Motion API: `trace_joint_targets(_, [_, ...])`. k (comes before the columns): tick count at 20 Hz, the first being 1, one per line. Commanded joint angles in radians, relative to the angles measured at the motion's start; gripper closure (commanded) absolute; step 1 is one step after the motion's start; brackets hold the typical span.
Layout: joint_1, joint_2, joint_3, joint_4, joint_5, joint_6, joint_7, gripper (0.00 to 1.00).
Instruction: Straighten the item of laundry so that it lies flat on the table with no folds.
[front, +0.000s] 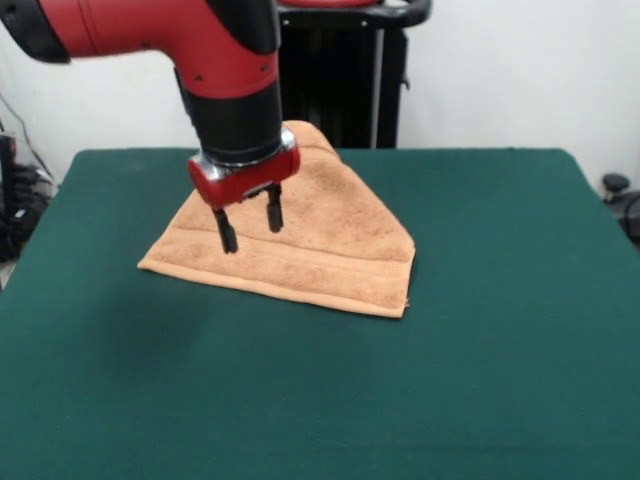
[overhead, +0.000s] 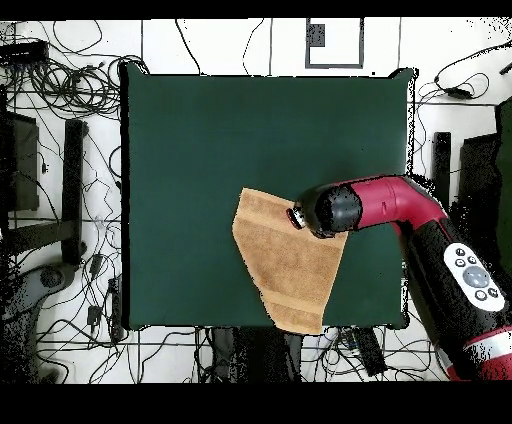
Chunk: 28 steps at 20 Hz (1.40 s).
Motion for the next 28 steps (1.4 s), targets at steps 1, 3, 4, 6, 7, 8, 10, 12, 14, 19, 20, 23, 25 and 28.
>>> trace_joint_targets(1, [0.001,-0.056,0.078,-0.008,0.026,0.111,-0.331,0.00])
trace_joint_targets(3, [-0.007,-0.057,0.078,-0.012,0.030,0.128,-0.344,0.00])
trace_joint_targets(4, [-0.011,-0.054,0.079,-0.013,0.029,0.132,-0.353,0.00])
trace_joint_targets(6, [-0.018,-0.046,0.081,-0.022,0.026,0.137,-0.372,0.00])
trace_joint_targets(7, [-0.027,-0.046,0.081,-0.017,0.022,0.133,-0.382,0.00])
trace_joint_targets(8, [-0.031,-0.041,0.082,-0.023,0.019,0.135,-0.391,0.00])
trace_joint_targets(10, [-0.039,-0.021,0.081,-0.035,0.005,0.129,-0.408,0.00])
trace_joint_targets(12, [-0.045,0.005,0.080,-0.051,-0.006,0.120,-0.422,0.00])
trace_joint_targets(14, [-0.048,0.032,0.072,-0.061,-0.017,0.107,-0.425,0.00])
trace_joint_targets(19, [-0.060,0.085,0.036,-0.071,-0.044,0.072,-0.410,0.00])
trace_joint_targets(20, [-0.062,0.094,0.032,-0.072,-0.051,0.059,-0.409,0.00])
trace_joint_targets(23, [-0.068,0.106,0.032,-0.067,-0.068,0.028,-0.412,0.00])
trace_joint_targets(25, [-0.071,0.109,0.036,-0.066,-0.078,0.016,-0.414,0.00])
trace_joint_targets(28, [-0.080,0.108,0.045,-0.063,-0.100,0.000,-0.433,0.00])
